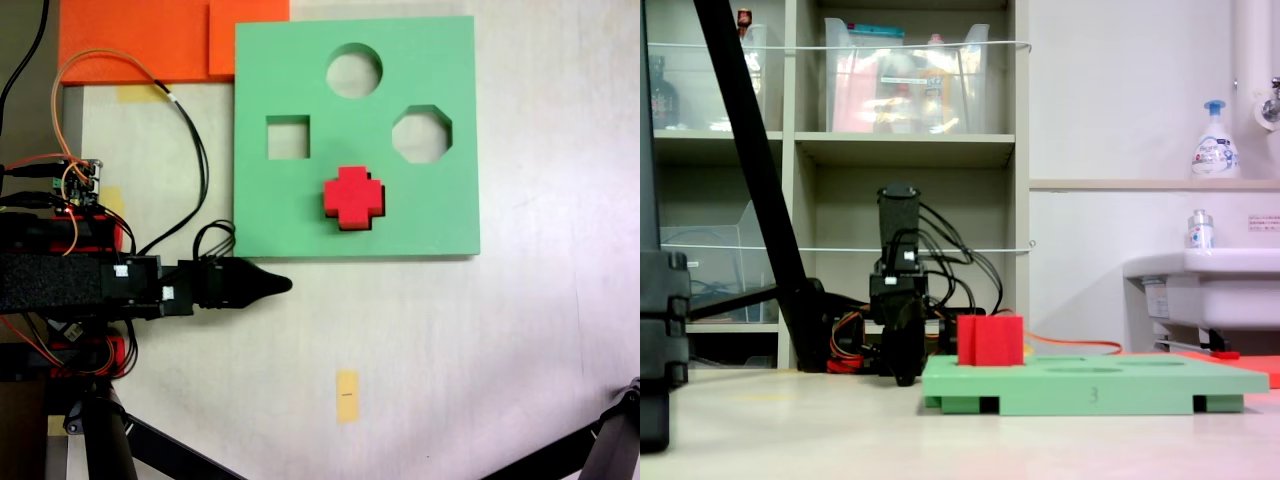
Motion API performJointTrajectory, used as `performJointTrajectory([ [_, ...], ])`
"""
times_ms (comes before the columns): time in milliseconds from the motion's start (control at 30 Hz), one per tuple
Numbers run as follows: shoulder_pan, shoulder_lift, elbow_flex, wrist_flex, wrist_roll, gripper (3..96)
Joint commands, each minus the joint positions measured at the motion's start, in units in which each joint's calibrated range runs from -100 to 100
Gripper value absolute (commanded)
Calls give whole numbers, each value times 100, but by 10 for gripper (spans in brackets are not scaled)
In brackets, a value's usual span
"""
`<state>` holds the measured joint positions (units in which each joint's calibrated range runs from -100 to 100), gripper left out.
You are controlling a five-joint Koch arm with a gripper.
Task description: Put the cross columnar block into the corresponding hole
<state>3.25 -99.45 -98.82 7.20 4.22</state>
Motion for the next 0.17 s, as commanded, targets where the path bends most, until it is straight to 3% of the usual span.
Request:
performJointTrajectory([
  [33,0,-55,-118,-599,-39,493],
  [167,0,-55,-118,-599,-39,493],
])
